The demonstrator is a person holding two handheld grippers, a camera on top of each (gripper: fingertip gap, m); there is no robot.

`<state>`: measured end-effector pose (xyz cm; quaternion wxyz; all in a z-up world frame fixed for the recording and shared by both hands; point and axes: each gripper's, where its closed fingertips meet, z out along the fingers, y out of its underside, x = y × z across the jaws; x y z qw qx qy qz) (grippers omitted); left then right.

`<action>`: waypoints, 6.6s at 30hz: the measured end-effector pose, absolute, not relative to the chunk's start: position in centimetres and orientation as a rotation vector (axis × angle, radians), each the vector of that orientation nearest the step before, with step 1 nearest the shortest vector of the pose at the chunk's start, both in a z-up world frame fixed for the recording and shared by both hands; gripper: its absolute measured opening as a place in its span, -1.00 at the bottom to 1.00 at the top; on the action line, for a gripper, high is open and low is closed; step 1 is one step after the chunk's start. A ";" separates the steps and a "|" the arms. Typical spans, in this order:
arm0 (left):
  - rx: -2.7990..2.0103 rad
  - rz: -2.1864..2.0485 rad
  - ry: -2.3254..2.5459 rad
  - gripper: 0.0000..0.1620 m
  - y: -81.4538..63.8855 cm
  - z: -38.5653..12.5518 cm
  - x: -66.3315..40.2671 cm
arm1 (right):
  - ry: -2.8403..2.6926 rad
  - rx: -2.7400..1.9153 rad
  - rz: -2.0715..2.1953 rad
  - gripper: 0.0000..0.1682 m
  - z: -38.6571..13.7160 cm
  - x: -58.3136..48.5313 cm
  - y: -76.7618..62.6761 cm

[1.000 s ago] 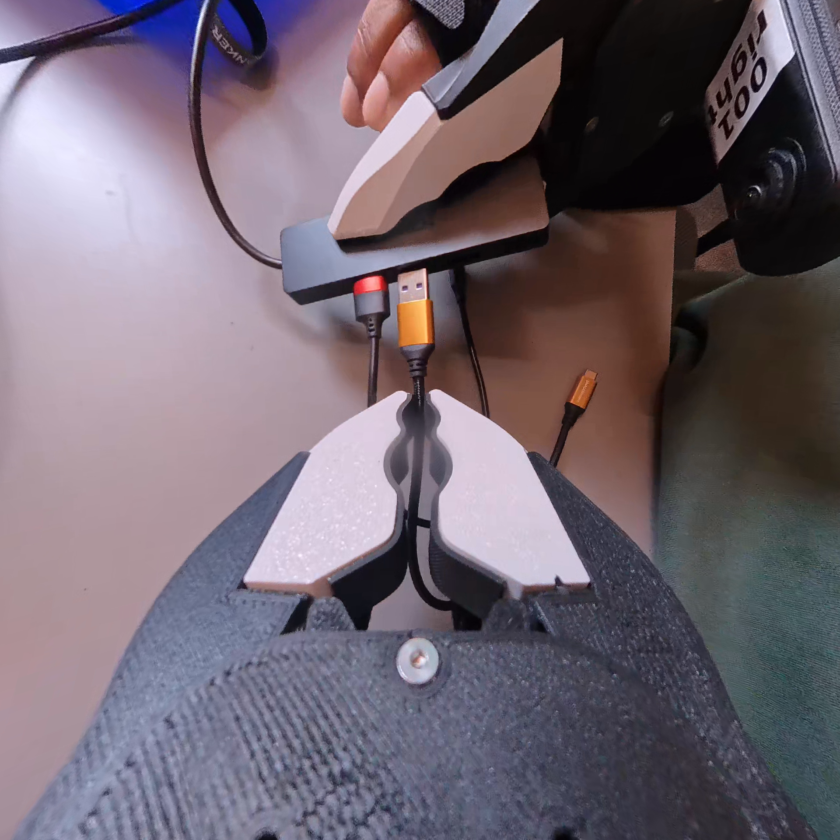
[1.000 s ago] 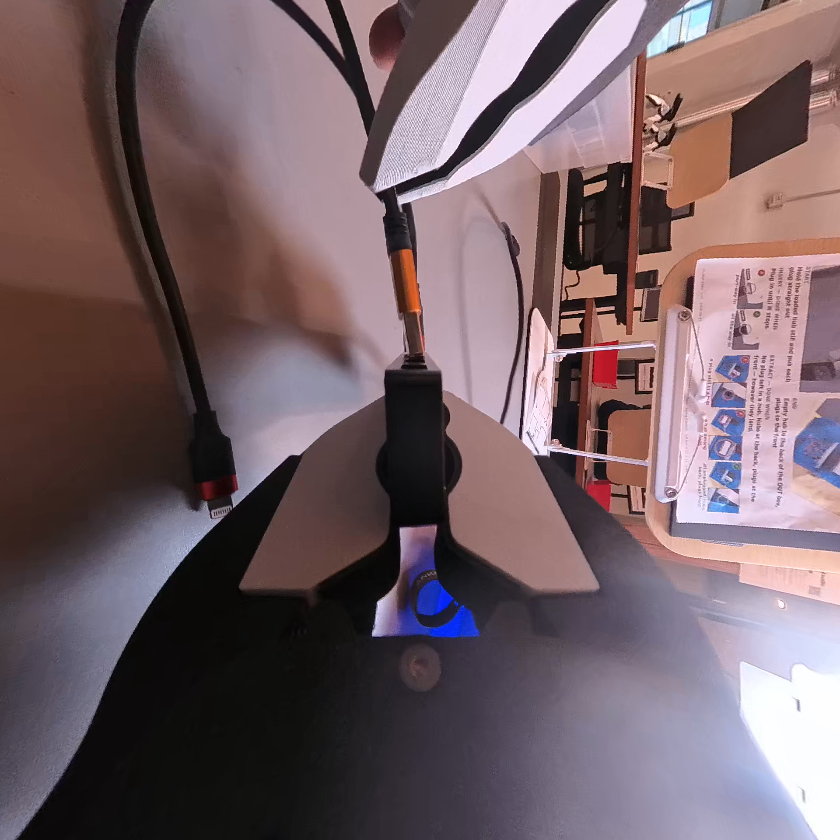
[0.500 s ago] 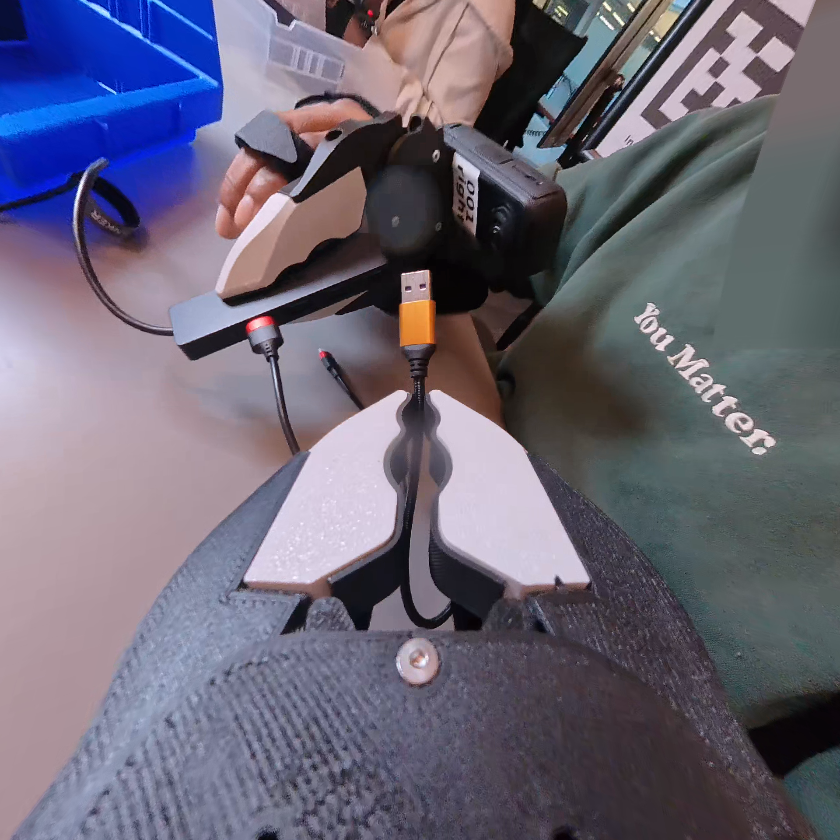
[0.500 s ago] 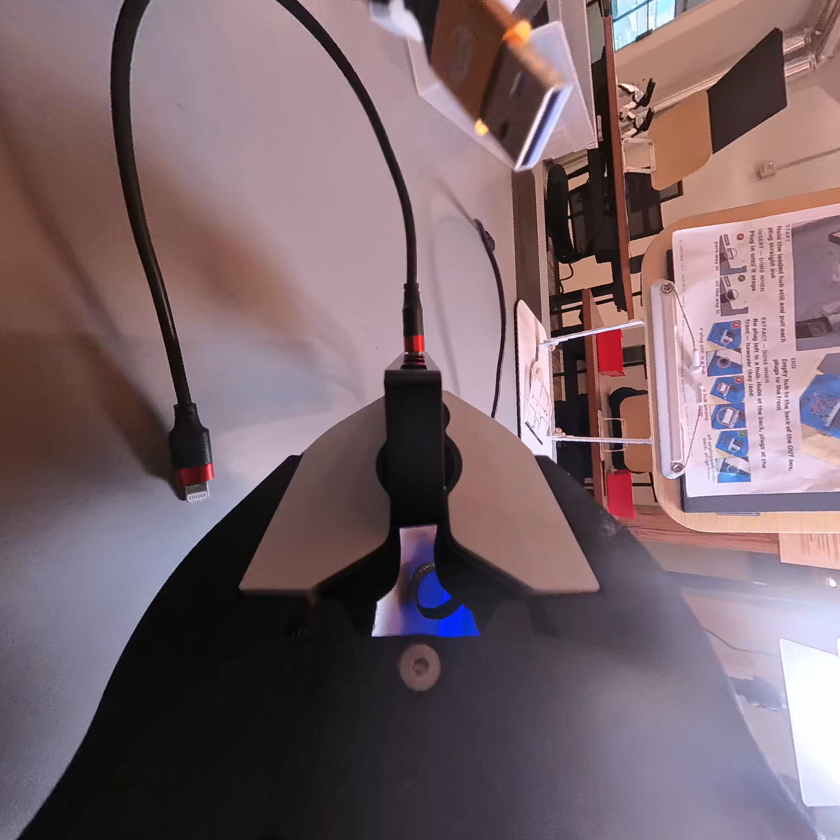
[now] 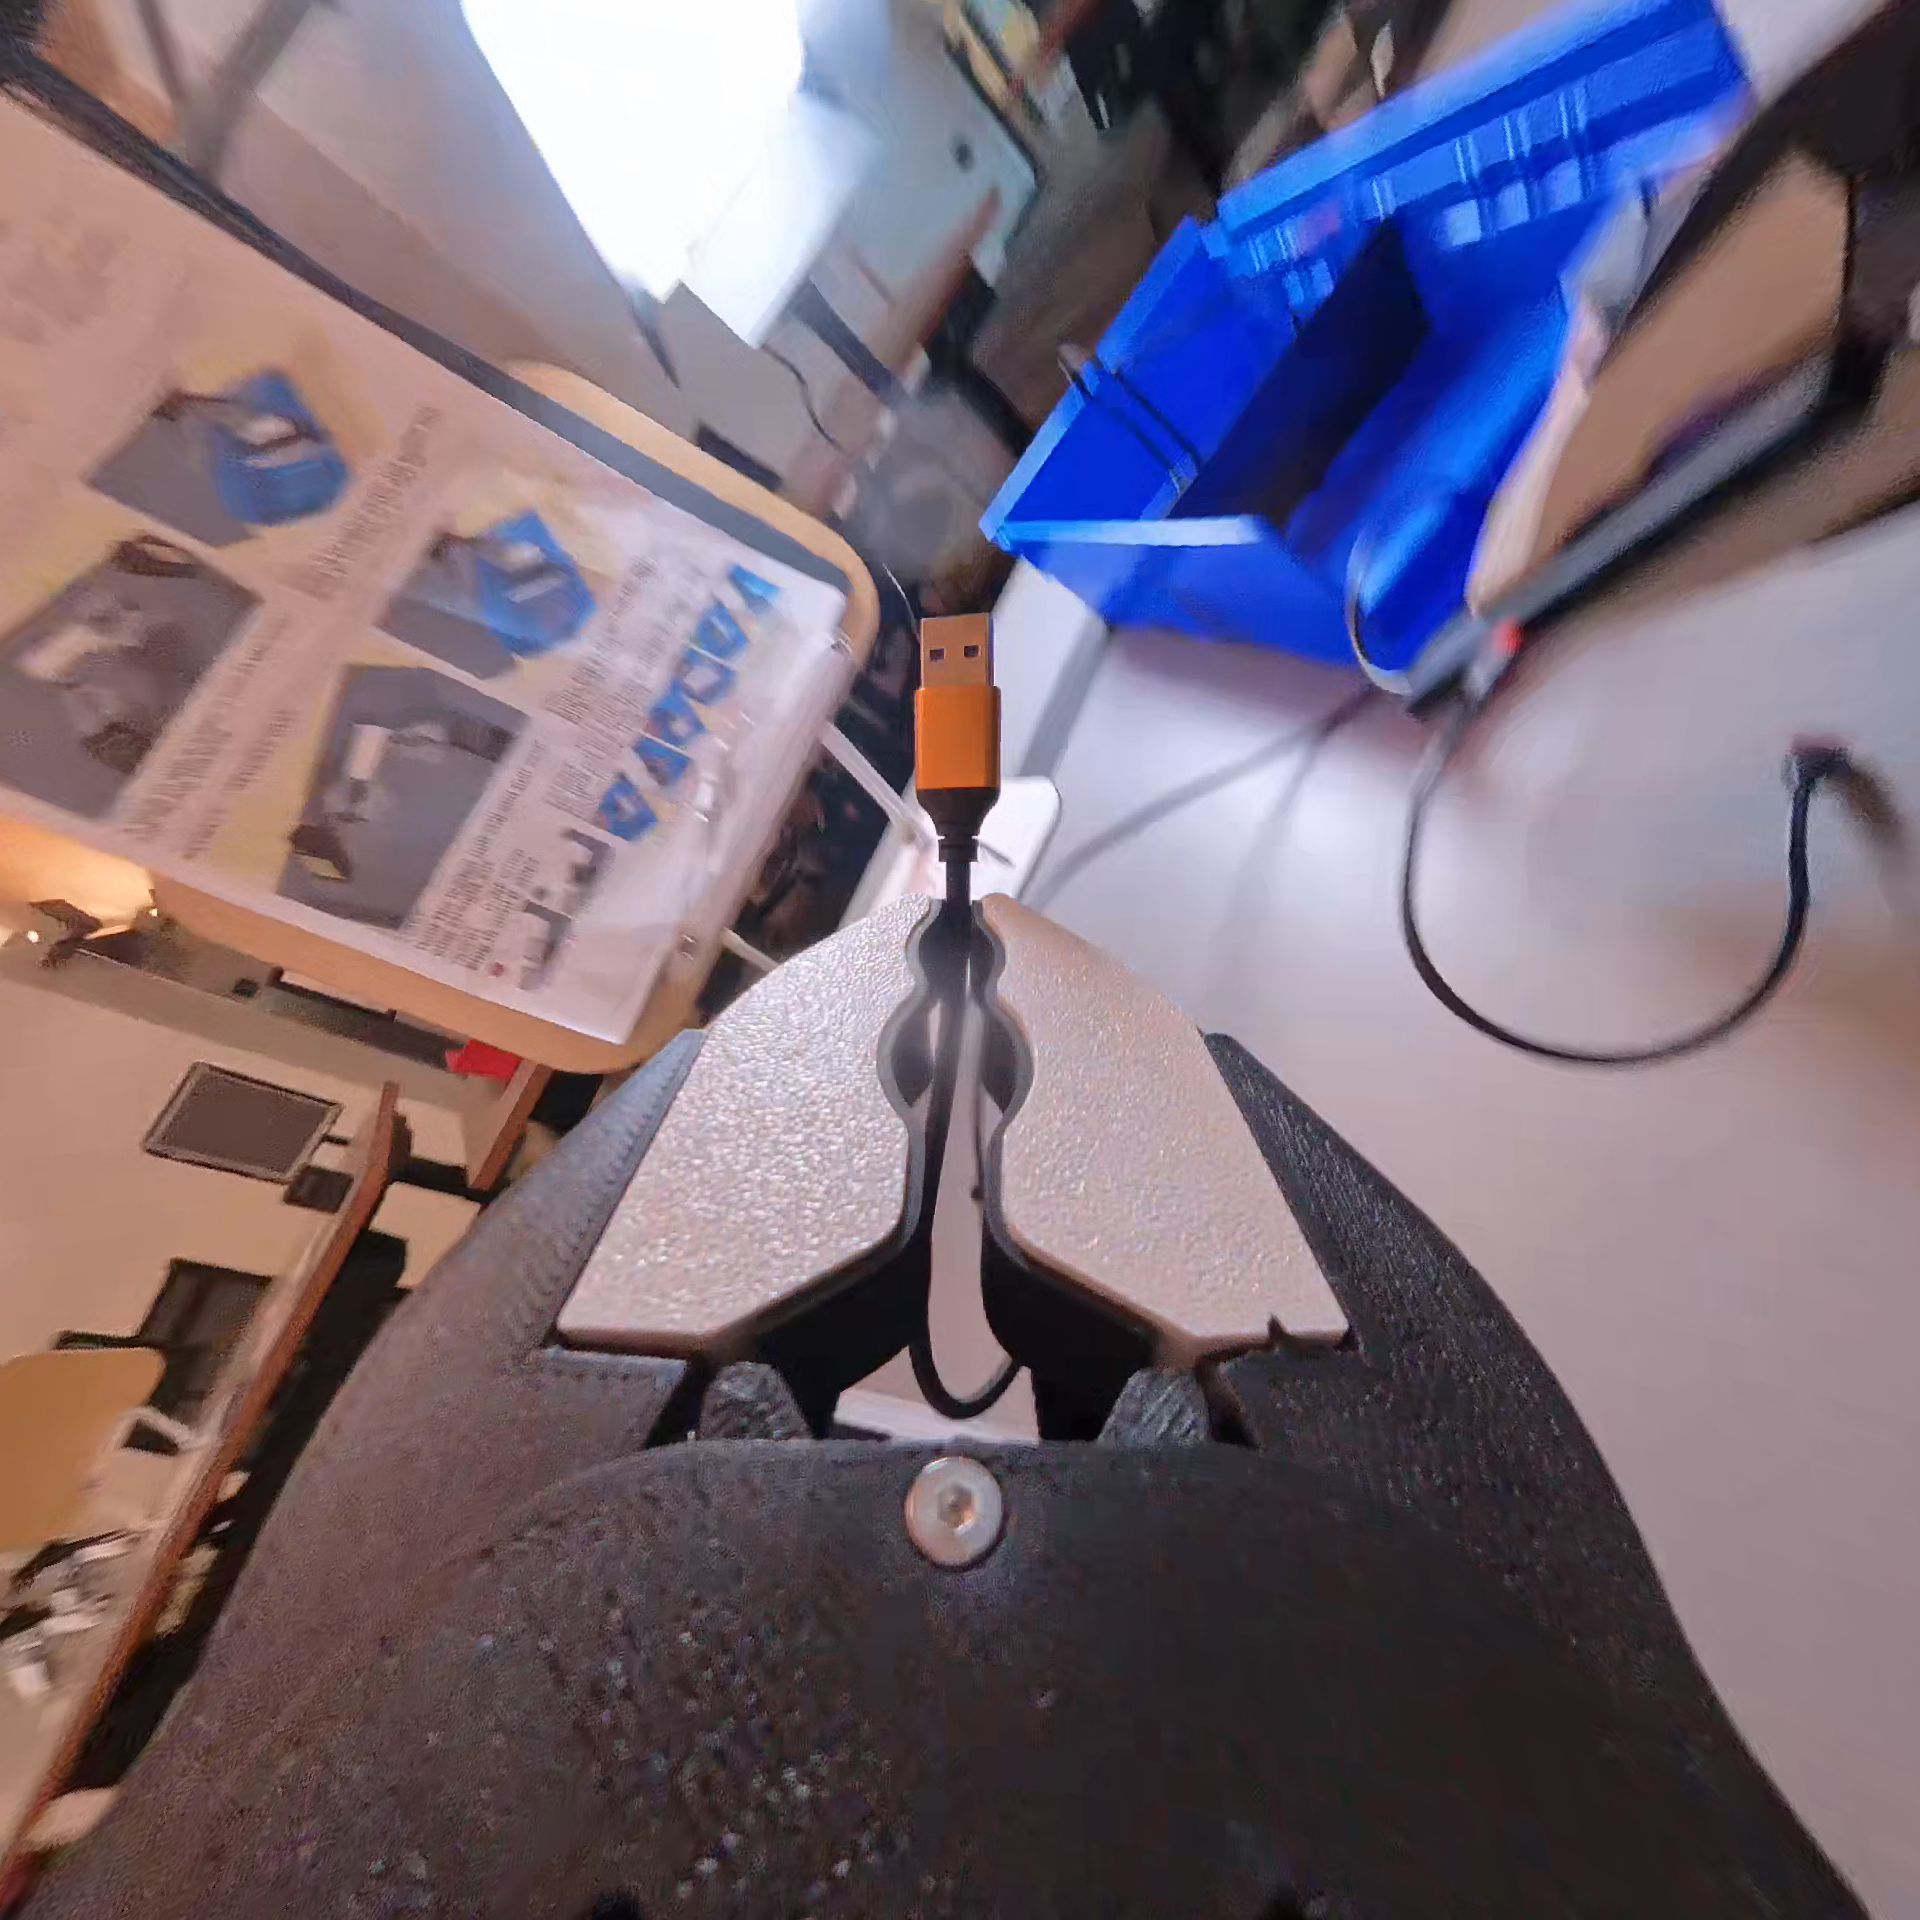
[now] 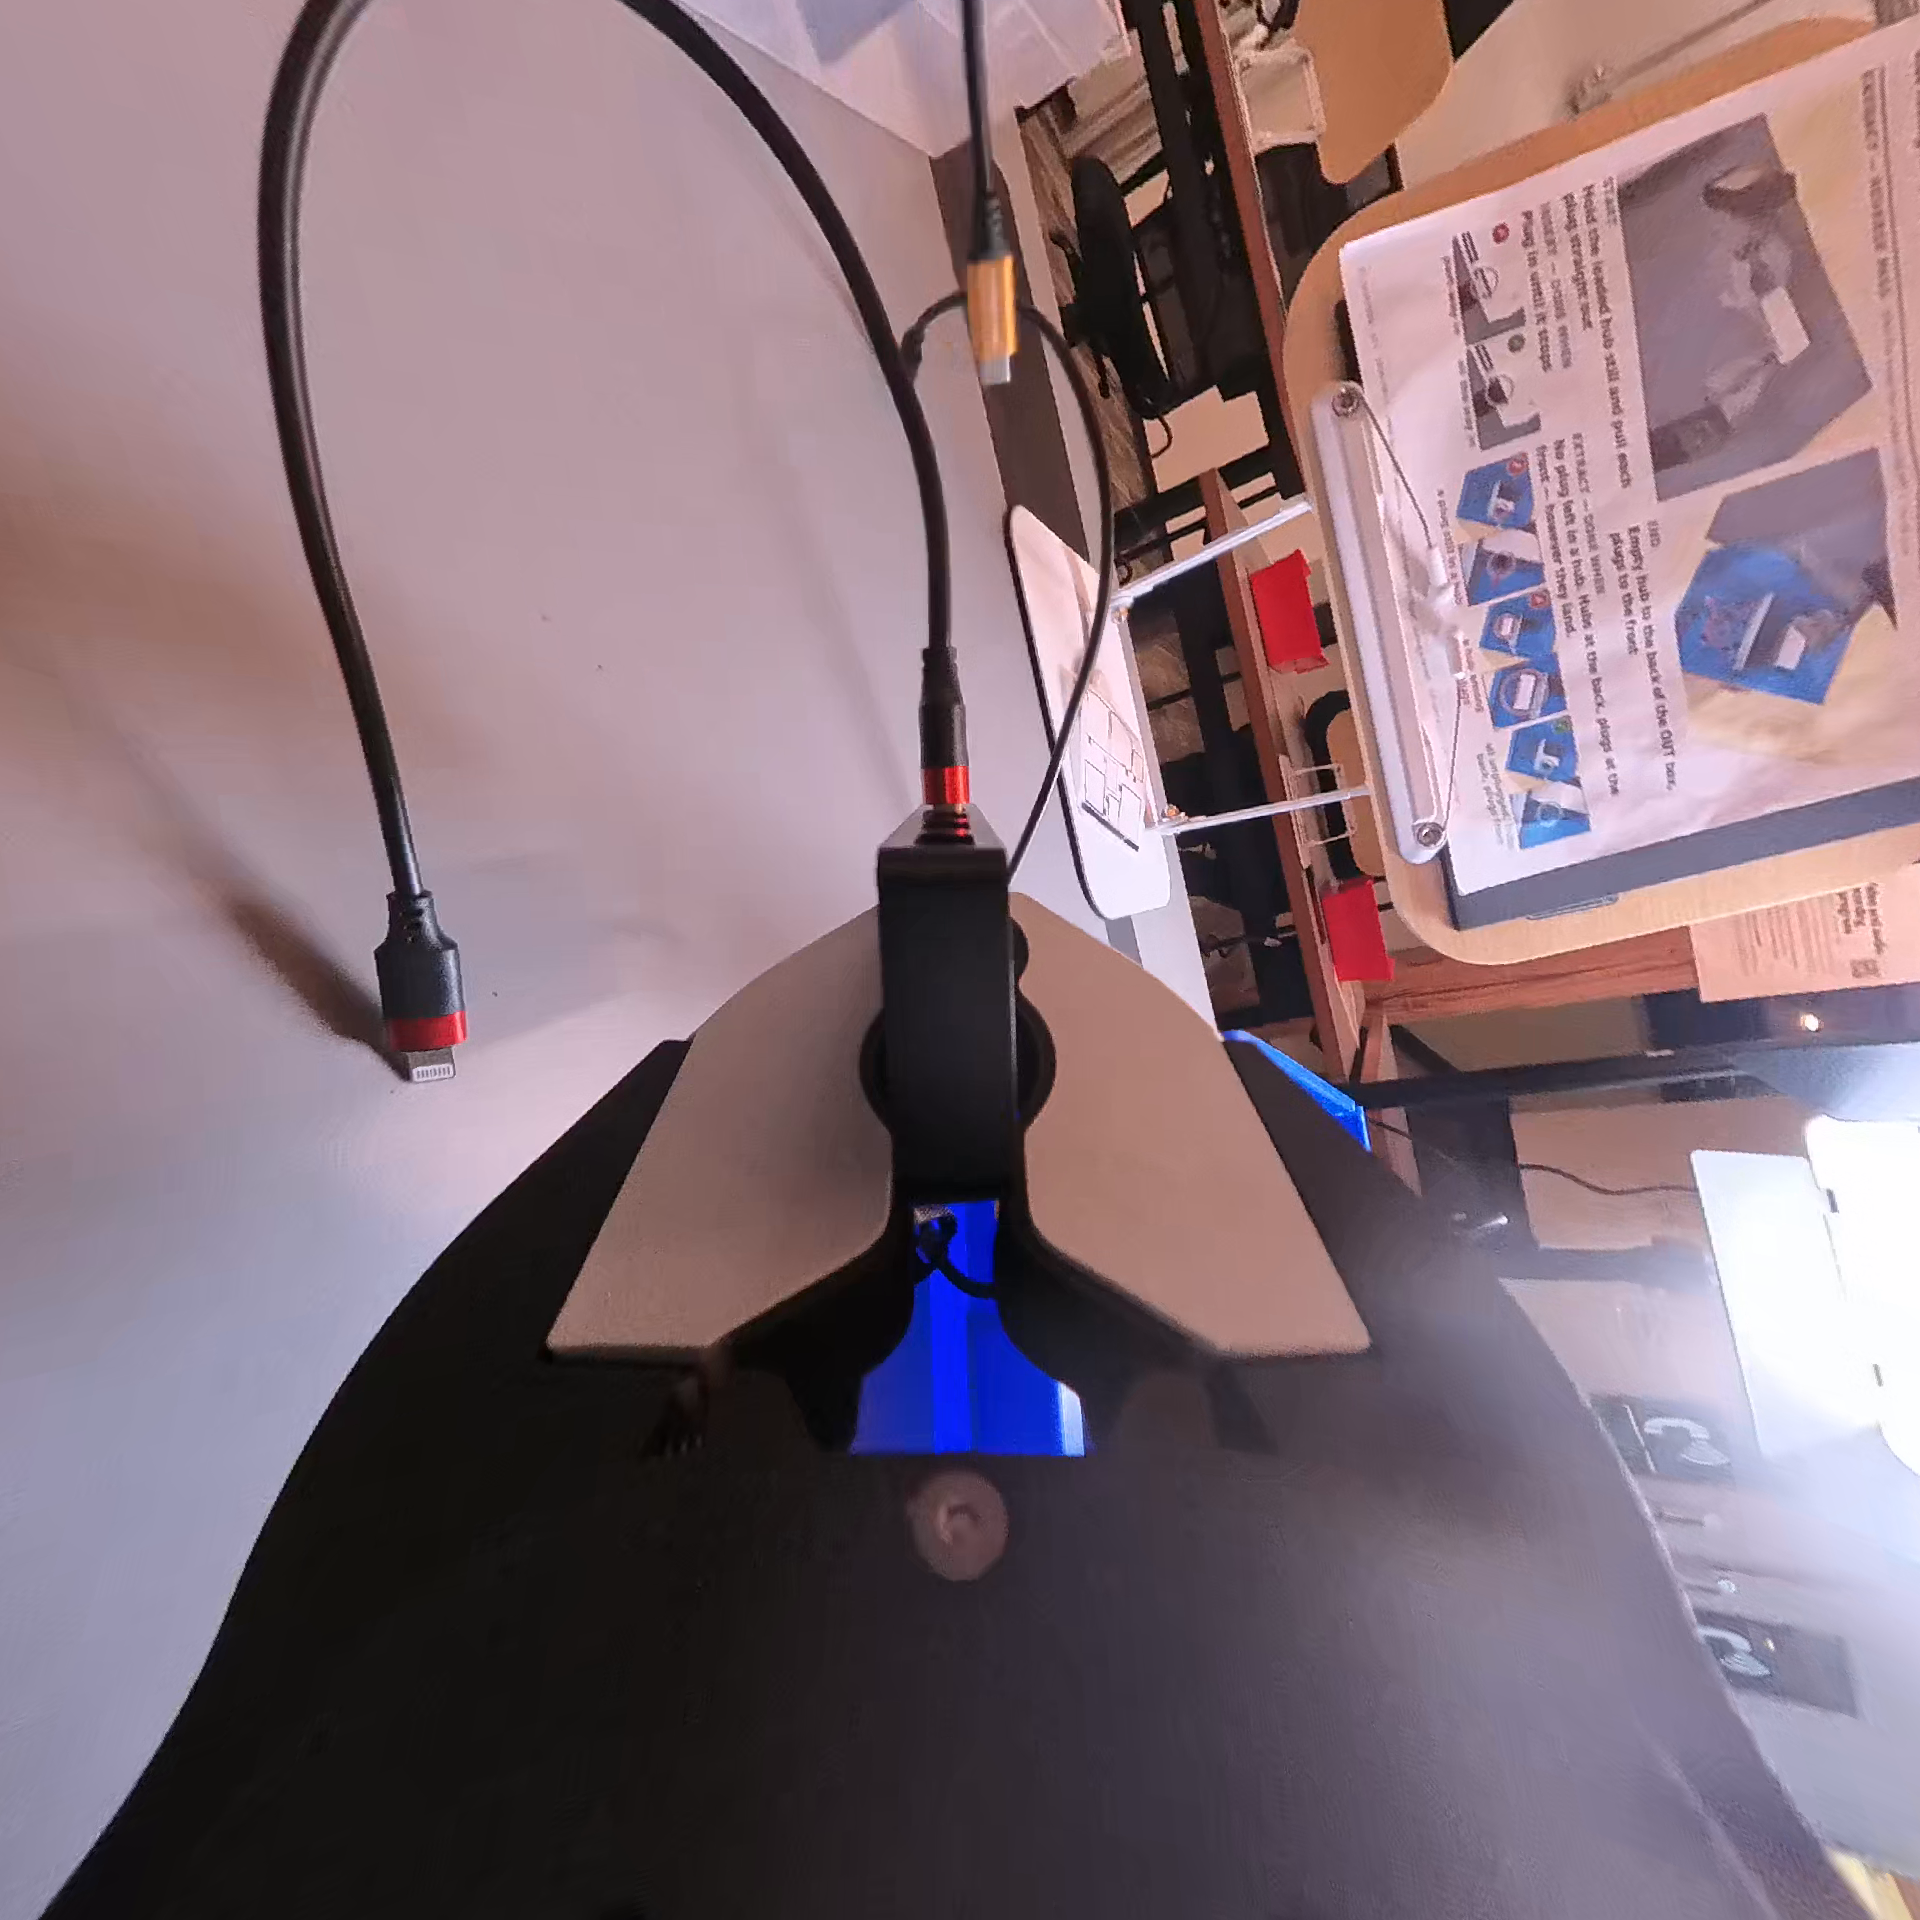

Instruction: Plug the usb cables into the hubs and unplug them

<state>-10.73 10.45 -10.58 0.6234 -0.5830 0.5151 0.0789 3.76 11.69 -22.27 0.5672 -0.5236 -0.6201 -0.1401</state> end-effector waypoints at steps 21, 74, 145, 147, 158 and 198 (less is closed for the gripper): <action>-2.167 -0.380 1.248 -0.54 11.7 -29.4 -11.0 | -1.438 -1.250 -0.347 -0.84 -21.7 4.9 12.2; -2.062 -0.427 1.602 -0.91 5.6 -25.7 -2.8 | -1.695 -1.098 -0.515 -0.85 -26.2 1.3 9.8; -1.583 -0.739 1.244 -0.43 6.4 -19.4 -5.9 | -1.299 -1.219 0.699 -0.86 -19.0 1.2 6.1; -1.528 -0.830 1.239 -0.41 5.4 -19.1 -5.0 | -1.311 -1.212 0.859 -0.86 -18.8 0.8 4.9; -1.394 -0.817 1.320 -0.98 3.0 -18.8 -2.3 | -1.365 -1.237 1.075 -0.86 -19.2 -0.4 2.5; -1.443 -0.774 0.966 -0.27 6.1 -14.1 -8.8 | -0.761 -1.176 0.019 -0.86 20.4 19.3 22.3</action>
